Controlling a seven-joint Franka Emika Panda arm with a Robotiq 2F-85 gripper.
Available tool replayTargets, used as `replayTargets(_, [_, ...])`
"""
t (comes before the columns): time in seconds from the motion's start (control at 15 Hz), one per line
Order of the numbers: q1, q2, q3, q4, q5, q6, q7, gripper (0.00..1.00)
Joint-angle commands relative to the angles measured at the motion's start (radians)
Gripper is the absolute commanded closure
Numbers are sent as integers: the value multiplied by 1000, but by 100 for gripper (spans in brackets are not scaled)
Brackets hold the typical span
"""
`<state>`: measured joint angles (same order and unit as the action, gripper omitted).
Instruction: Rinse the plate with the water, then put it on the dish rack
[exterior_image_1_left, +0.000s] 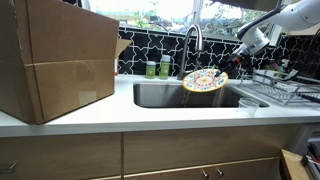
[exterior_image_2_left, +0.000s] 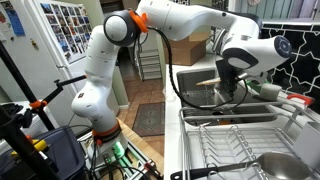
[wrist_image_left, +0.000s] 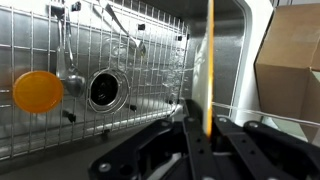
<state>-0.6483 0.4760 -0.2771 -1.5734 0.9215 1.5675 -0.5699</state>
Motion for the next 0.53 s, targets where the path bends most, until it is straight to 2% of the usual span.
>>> replayTargets(0.0, [-17,-4,13,12,-28,-77,-22,97])
replayTargets(0.13, [-11,-4,8,17,-48,-93,-12,97])
replayTargets(0.27, [12,-17,-11,0,-57,15,41,97])
replayTargets(0.47, [16,-25,-15,-1,-86,107,90,97])
